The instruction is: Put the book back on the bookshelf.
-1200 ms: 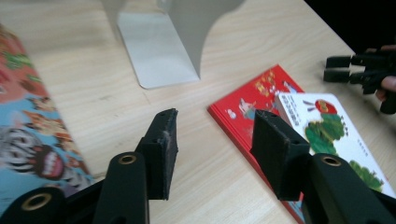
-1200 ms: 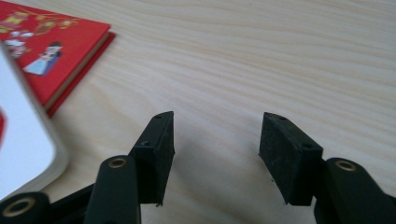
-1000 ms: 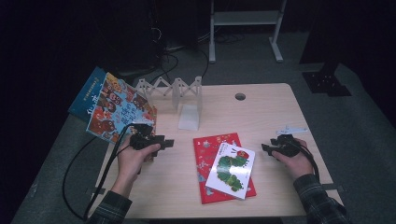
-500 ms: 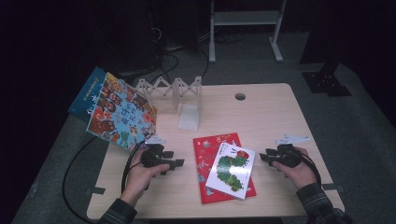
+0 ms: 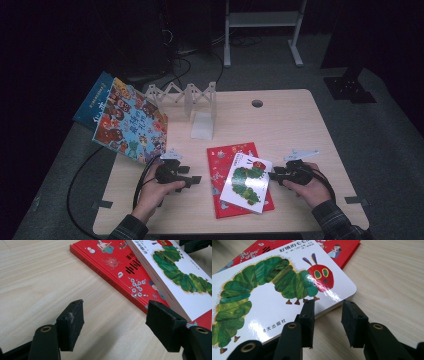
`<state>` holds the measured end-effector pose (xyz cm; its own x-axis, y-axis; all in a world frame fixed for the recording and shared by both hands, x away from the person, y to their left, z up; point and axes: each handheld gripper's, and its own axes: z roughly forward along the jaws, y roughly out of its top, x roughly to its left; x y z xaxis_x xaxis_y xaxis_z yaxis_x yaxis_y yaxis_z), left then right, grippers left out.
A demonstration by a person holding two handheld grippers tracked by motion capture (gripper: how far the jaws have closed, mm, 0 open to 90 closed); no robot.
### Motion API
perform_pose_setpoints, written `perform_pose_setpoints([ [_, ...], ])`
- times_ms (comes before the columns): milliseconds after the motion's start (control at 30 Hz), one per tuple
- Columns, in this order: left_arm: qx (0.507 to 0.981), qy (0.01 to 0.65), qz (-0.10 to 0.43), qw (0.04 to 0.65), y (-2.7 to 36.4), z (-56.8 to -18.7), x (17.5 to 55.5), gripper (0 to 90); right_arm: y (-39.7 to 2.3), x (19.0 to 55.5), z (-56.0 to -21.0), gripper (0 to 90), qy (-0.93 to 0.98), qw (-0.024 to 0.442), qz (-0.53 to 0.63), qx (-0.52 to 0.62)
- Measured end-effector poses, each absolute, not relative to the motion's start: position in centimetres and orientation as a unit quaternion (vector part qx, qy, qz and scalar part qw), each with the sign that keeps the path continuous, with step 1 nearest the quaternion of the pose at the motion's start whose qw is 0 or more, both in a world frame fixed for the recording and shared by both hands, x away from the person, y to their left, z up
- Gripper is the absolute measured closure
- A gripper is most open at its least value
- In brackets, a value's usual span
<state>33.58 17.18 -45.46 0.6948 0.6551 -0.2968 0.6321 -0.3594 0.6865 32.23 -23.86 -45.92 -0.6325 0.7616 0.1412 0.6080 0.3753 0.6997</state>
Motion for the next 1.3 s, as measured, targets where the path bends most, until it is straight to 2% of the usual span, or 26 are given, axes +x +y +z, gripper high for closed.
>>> perform_pose_setpoints([
  [467, 0.815, 0.386, -0.02, 0.431, 17.0, -45.2, 33.4, 27.6, -21.6, 31.7, -45.8, 60.6, 0.839, 0.086, 0.366, 0.393],
  [900, 0.832, 0.353, -0.04, 0.426, 14.2, -45.6, 33.0, 28.5, -20.1, 30.7, -45.5, 59.2, 0.847, 0.07, 0.372, 0.374],
  [1300, 0.823, 0.376, -0.039, 0.424, 14.9, -45.9, 34.2, 27.5, -18.2, 31.0, -45.7, 56.7, 0.851, 0.06, 0.378, 0.36],
])
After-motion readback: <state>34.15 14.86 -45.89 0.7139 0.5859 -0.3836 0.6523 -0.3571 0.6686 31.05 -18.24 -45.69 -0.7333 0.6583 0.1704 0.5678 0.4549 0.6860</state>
